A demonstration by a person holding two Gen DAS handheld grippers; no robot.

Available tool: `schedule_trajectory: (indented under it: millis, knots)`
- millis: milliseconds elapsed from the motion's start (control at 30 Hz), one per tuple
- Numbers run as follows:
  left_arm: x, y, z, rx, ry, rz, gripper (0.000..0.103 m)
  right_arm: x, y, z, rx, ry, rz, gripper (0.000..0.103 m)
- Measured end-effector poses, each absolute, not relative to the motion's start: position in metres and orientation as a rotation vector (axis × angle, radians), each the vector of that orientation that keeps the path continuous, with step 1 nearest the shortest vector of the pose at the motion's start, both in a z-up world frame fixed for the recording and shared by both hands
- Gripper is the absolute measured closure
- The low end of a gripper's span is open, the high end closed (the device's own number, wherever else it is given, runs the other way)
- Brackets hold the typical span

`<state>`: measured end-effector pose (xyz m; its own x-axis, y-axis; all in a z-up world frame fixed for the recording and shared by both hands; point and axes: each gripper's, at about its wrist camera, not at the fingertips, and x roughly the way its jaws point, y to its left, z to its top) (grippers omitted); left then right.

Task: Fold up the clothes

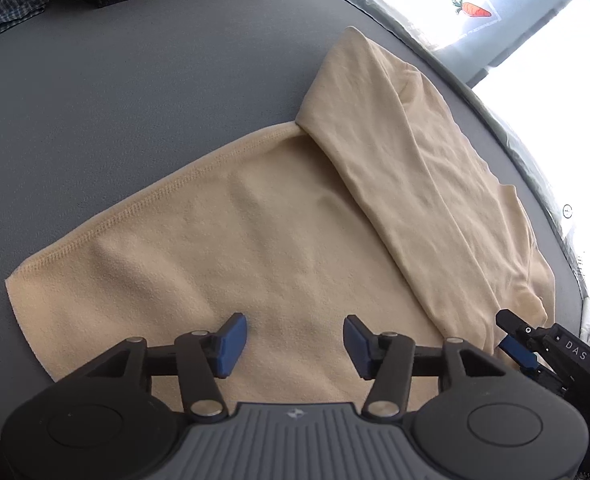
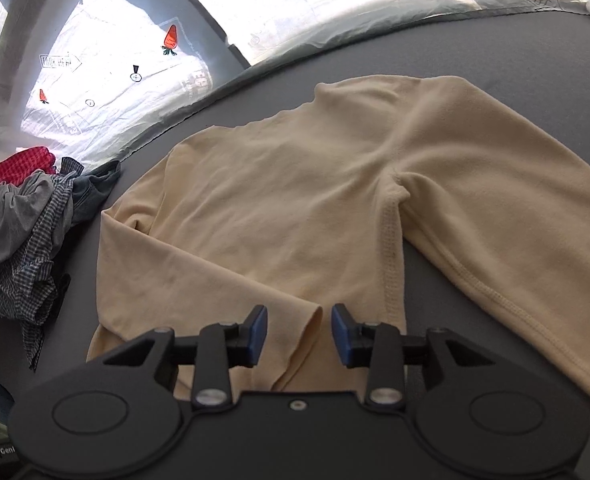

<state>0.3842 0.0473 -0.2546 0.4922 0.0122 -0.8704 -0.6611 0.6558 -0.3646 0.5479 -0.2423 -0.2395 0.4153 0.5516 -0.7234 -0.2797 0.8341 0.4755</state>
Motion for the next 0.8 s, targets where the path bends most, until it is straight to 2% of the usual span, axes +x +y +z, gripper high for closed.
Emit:
schedule_trajectory:
  millis: [33,267,433,600,800]
  knots:
    - [0.387,0.046,-0.255,-0.76,0.988,0.461,0.04,0.548,-0.24,-0.24,0.292,1.023,0.559,0.101]
    - [0.398,0.039,-0.256,-0.721,1.015,0.456,0.018,0.549,-0.248,-0.217,0.262,0.906,0.612,0.101]
    - [0.416,0.019,-0.261,-0.593,1.069,0.461,0.002,0.566,-0.268,-0.194,0.221,0.81,0.585,0.101]
    - [0.436,-0.012,-0.268,-0.385,1.163,0.531,0.0,0.585,-0.295,-0.191,0.227,0.78,0.54,0.101]
    - [0.441,-0.012,-0.268,-0.386,1.193,0.553,0.0,0.598,-0.327,-0.199,0.277,0.776,0.493,0.101]
